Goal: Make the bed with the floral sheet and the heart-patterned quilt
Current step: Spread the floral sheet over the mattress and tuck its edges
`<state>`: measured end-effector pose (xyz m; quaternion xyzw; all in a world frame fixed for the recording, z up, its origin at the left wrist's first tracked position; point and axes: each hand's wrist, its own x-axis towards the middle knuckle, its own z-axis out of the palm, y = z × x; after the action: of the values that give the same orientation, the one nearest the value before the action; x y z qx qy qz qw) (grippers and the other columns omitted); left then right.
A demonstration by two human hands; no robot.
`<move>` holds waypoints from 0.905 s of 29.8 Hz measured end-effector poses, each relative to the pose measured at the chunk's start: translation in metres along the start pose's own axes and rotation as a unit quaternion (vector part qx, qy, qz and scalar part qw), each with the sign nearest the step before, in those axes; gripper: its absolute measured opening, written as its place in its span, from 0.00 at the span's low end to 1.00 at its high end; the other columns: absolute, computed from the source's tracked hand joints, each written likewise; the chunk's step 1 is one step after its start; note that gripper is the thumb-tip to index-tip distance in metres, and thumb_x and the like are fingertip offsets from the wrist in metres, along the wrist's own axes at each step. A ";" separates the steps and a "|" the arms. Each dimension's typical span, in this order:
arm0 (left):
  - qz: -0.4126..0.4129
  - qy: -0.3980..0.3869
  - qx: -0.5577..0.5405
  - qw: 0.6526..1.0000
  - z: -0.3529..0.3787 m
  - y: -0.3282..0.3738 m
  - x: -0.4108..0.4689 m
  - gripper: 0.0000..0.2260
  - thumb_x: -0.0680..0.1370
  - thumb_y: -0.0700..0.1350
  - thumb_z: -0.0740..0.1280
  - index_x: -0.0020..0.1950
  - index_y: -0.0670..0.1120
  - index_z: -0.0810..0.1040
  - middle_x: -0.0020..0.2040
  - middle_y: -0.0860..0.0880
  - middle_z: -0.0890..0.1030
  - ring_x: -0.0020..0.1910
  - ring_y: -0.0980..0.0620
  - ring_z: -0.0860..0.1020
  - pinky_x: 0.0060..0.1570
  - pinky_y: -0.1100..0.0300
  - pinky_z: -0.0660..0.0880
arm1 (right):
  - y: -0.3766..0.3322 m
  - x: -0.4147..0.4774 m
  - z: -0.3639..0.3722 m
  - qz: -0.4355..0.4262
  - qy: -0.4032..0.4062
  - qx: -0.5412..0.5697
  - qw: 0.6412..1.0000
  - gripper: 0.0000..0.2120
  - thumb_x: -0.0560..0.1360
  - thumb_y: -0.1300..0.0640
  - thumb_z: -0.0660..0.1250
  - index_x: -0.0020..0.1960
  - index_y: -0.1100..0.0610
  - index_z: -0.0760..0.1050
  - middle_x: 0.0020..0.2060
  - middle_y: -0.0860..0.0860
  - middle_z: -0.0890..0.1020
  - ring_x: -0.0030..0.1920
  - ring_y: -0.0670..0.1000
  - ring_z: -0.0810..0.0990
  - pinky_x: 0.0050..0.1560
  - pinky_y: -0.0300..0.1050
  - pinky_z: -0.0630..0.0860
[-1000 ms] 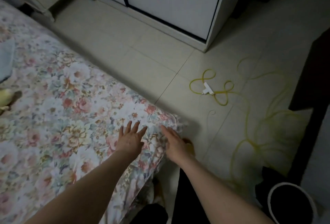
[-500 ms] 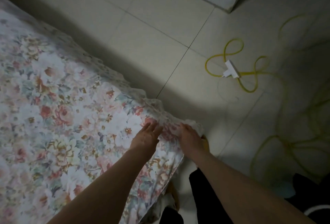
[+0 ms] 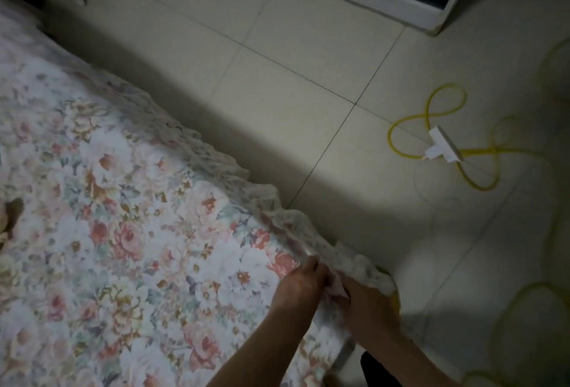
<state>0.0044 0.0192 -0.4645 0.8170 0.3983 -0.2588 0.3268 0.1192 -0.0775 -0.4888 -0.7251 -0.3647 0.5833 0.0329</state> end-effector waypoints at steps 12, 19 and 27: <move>-0.011 0.064 0.056 0.996 0.080 -0.021 -0.038 0.48 0.65 0.61 0.75 0.77 0.41 0.61 0.77 0.39 0.62 0.76 0.39 0.58 0.69 0.36 0.62 | 0.027 0.031 0.004 -0.011 0.285 -0.148 0.947 0.13 0.68 0.56 0.73 0.51 0.57 0.76 0.46 0.57 0.78 0.46 0.62 0.78 0.41 0.52 0.76; -0.114 0.035 0.071 0.990 0.118 -0.034 -0.015 0.68 0.52 0.72 0.74 0.80 0.42 0.45 0.79 0.36 0.46 0.78 0.33 0.46 0.69 0.26 0.45 | 0.021 0.049 0.077 -0.153 0.109 -0.242 0.952 0.31 0.79 0.43 0.48 0.79 0.54 0.59 0.79 0.54 0.58 0.78 0.56 0.57 0.73 0.55 0.64; -0.176 -0.092 0.096 0.975 0.117 -0.020 -0.004 0.57 0.70 0.75 0.59 0.63 0.47 0.14 0.61 0.40 0.11 0.61 0.36 0.14 0.63 0.28 0.26 | 0.022 0.053 0.070 -0.106 0.066 -0.263 0.957 0.33 0.74 0.42 0.53 0.73 0.60 0.63 0.68 0.59 0.75 0.65 0.58 0.77 0.59 0.57 0.77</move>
<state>-0.0337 -0.0597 -0.5444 0.7344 0.4771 -0.4234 0.2317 0.0723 -0.0897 -0.5647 -0.7019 -0.5772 0.4110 -0.0733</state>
